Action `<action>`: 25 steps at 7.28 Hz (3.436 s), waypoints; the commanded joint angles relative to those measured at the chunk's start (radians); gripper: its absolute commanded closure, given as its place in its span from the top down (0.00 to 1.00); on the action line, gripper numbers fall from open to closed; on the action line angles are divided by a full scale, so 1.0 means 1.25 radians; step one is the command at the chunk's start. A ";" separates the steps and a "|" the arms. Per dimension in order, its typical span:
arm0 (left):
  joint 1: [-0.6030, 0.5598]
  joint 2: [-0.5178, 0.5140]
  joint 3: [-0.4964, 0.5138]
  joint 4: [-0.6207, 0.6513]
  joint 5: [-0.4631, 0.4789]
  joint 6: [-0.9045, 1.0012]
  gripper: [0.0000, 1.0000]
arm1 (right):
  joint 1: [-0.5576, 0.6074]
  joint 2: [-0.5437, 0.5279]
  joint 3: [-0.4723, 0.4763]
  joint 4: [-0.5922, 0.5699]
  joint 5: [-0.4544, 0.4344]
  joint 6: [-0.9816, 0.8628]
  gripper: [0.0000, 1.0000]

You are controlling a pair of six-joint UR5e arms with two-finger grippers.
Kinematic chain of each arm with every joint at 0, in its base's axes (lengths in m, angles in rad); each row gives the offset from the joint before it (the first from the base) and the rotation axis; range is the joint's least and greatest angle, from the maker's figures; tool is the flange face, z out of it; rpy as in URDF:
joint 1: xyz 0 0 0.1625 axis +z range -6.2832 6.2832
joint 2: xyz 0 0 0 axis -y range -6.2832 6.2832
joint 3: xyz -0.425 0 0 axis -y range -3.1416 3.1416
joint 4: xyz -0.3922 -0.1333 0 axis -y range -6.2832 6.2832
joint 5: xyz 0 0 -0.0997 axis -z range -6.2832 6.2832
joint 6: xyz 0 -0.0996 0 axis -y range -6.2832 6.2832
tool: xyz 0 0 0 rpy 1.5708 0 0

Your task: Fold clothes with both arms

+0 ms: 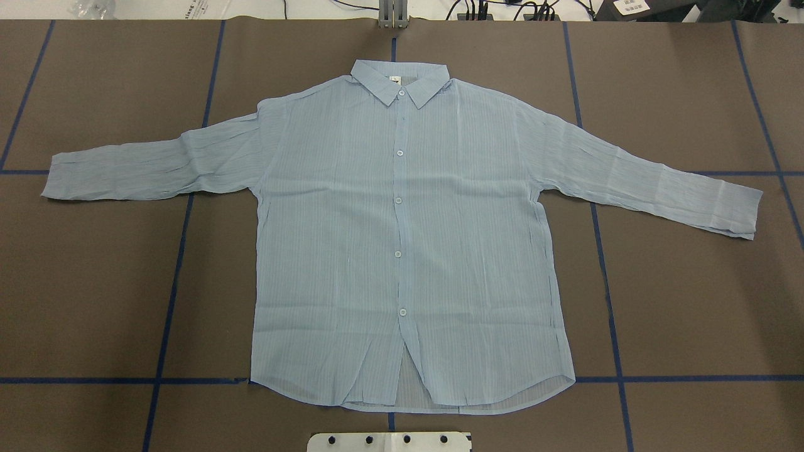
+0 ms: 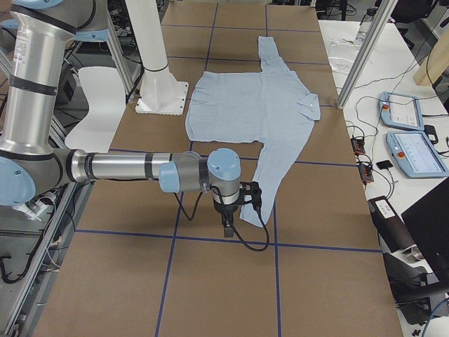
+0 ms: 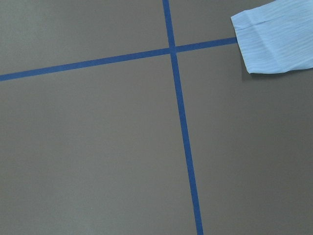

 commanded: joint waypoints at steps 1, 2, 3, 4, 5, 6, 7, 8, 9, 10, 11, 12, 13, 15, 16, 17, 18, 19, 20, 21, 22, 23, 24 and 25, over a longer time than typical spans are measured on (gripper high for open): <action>0.000 0.001 -0.001 -0.008 0.005 0.003 1.00 | 0.000 0.000 0.001 0.000 0.000 0.000 1.00; 0.000 0.002 -0.001 -0.010 0.005 0.003 1.00 | 0.000 0.002 0.002 -0.001 0.000 -0.001 1.00; 0.000 0.002 -0.005 -0.014 0.006 0.003 1.00 | 0.000 0.004 0.004 -0.001 0.000 -0.001 1.00; 0.000 0.002 -0.005 -0.064 0.006 -0.001 1.00 | 0.000 0.005 0.017 -0.002 0.000 -0.001 1.00; -0.002 0.004 -0.006 -0.124 -0.001 -0.007 1.00 | 0.000 0.005 0.032 -0.001 -0.001 0.000 1.00; -0.001 -0.010 -0.010 -0.211 0.005 -0.007 1.00 | 0.000 0.030 0.062 0.045 -0.001 0.010 1.00; 0.000 -0.024 0.000 -0.332 0.003 -0.007 1.00 | 0.000 0.034 0.060 0.123 -0.010 0.012 1.00; -0.001 -0.059 0.020 -0.469 0.001 -0.009 1.00 | 0.000 0.044 0.049 0.170 -0.007 0.038 1.00; -0.001 -0.064 0.032 -0.507 -0.002 -0.008 1.00 | 0.001 0.055 0.035 0.188 0.000 0.079 1.00; -0.001 -0.074 0.059 -0.512 -0.002 -0.007 1.00 | 0.000 0.059 0.001 0.233 -0.004 0.082 1.00; -0.001 -0.075 0.064 -0.524 -0.002 -0.006 1.00 | -0.006 0.070 -0.070 0.329 -0.007 0.070 1.00; -0.001 -0.074 0.064 -0.532 -0.002 -0.006 1.00 | -0.038 0.085 -0.172 0.441 -0.018 0.105 1.00; -0.001 -0.074 0.065 -0.538 -0.002 -0.007 1.00 | -0.055 0.113 -0.245 0.512 -0.017 0.178 1.00; -0.001 -0.073 0.062 -0.539 -0.002 -0.006 1.00 | -0.146 0.130 -0.318 0.684 -0.048 0.406 0.99; -0.002 -0.072 0.062 -0.539 -0.002 -0.006 1.00 | -0.207 0.130 -0.361 0.783 -0.103 0.494 0.98; -0.001 -0.072 0.062 -0.539 -0.002 -0.006 1.00 | -0.251 0.130 -0.392 0.838 -0.161 0.515 0.95; -0.001 -0.072 0.062 -0.539 -0.002 -0.006 1.00 | -0.265 0.133 -0.409 0.849 -0.168 0.515 0.80; -0.001 -0.072 0.062 -0.539 -0.002 -0.006 1.00 | -0.268 0.154 -0.442 0.852 -0.168 0.511 0.75; -0.002 -0.071 0.060 -0.539 -0.002 -0.006 1.00 | -0.270 0.173 -0.460 0.850 -0.178 0.509 0.70; -0.002 -0.069 0.060 -0.539 -0.002 -0.004 1.00 | -0.278 0.184 -0.478 0.850 -0.200 0.507 0.68; -0.002 -0.069 0.060 -0.539 -0.002 -0.004 1.00 | -0.288 0.189 -0.483 0.852 -0.210 0.508 0.65; -0.002 -0.068 0.060 -0.539 -0.002 -0.004 1.00 | -0.292 0.188 -0.483 0.852 -0.211 0.507 0.60; -0.002 -0.068 0.060 -0.539 -0.002 -0.004 1.00 | -0.298 0.188 -0.484 0.850 -0.211 0.507 0.57; -0.002 -0.069 0.062 -0.539 -0.002 -0.004 1.00 | -0.302 0.188 -0.491 0.849 -0.212 0.501 0.55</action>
